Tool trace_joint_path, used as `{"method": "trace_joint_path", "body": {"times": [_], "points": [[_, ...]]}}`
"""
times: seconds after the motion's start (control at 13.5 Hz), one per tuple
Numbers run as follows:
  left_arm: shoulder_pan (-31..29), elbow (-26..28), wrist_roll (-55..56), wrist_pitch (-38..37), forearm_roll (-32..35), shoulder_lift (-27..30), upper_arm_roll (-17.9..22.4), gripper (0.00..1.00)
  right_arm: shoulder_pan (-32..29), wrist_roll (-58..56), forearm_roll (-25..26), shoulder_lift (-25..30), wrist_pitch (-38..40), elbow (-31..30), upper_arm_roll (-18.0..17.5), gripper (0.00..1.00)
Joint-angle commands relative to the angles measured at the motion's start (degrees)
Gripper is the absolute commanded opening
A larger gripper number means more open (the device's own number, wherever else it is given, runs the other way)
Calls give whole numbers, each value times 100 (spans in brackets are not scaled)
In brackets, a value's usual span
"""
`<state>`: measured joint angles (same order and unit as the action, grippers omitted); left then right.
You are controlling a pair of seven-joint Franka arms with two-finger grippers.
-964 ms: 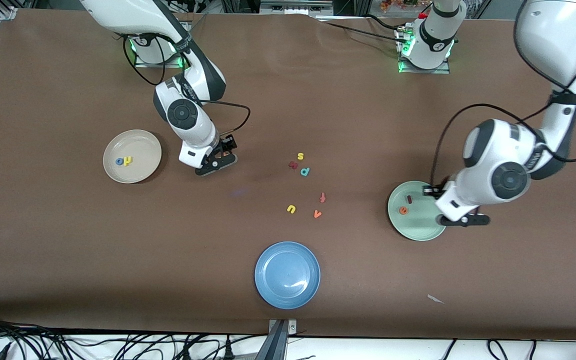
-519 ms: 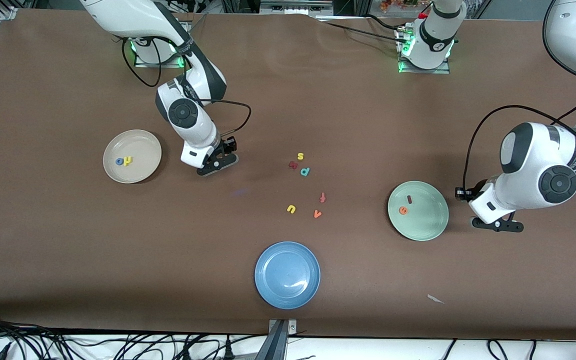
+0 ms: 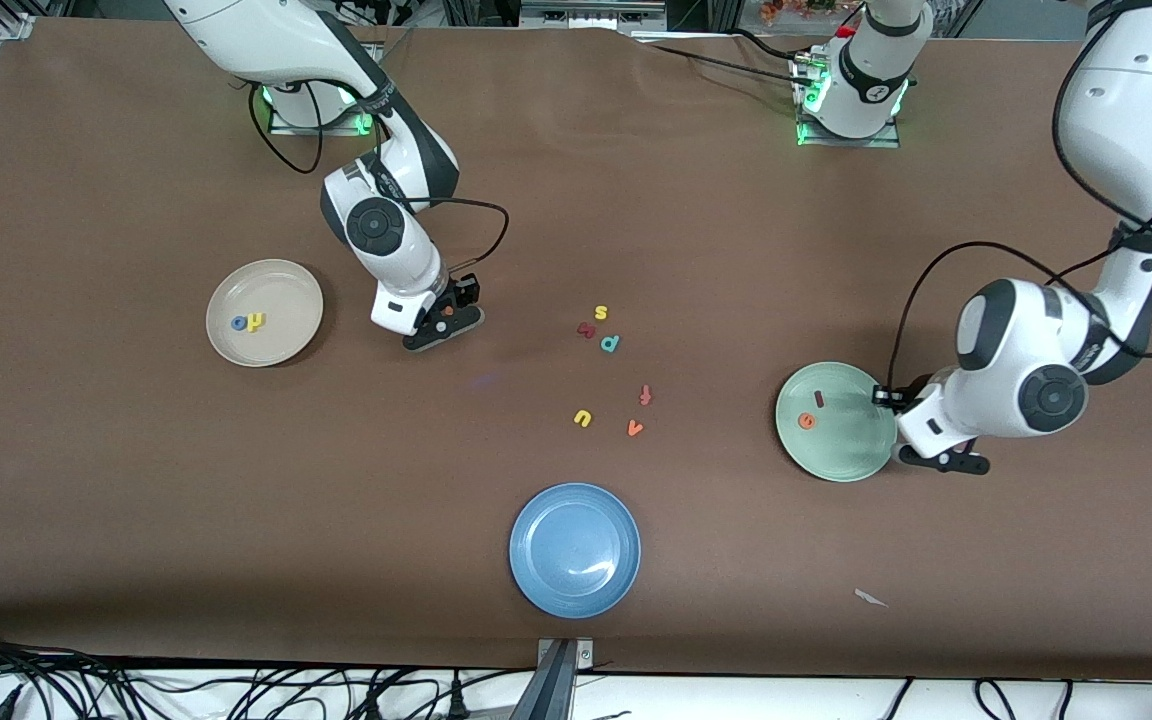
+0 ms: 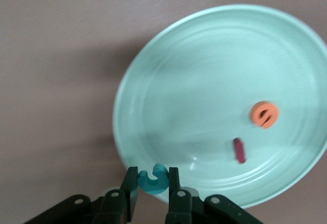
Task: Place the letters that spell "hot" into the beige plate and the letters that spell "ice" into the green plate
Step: 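Carry the teal c to the green plate while the right gripper reaches letters, then grasp the orange letter with the right gripper while the left gripper releases c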
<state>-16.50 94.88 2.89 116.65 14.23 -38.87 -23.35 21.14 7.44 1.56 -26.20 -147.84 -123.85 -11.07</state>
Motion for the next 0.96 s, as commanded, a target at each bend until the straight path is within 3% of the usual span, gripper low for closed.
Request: {"method": "trace_joint_path", "body": {"times": [0.0, 0.3, 0.59, 0.67, 0.74, 0.82, 0.89], "points": [[348, -304, -8, -99, 194, -243, -3, 7, -4, -32, 37, 10, -131, -112, -18, 42], [402, -374, -69, 24, 465, -437, 15, 11, -4, -41, 37, -34, -201, -121, -18, 38], [428, -383, -69, 244, 493, -490, 15, 14, 4, -41, 37, -69, -280, -139, -18, 22], [437, -374, -69, 270, 493, -508, 15, 21, 4, -32, 37, -69, -280, -139, -18, 19], [454, -374, -69, 331, 519, -508, 15, 38, 4, -23, 37, -69, -280, -139, -18, 17], [455, -374, -87, 349, 563, -508, 15, 89, 4, -14, 37, -69, -280, -139, -18, 14], [428, -383, -148, 367, 528, -482, -11, 100, 4, -14, 37, -69, -271, -139, -18, 11]]}}
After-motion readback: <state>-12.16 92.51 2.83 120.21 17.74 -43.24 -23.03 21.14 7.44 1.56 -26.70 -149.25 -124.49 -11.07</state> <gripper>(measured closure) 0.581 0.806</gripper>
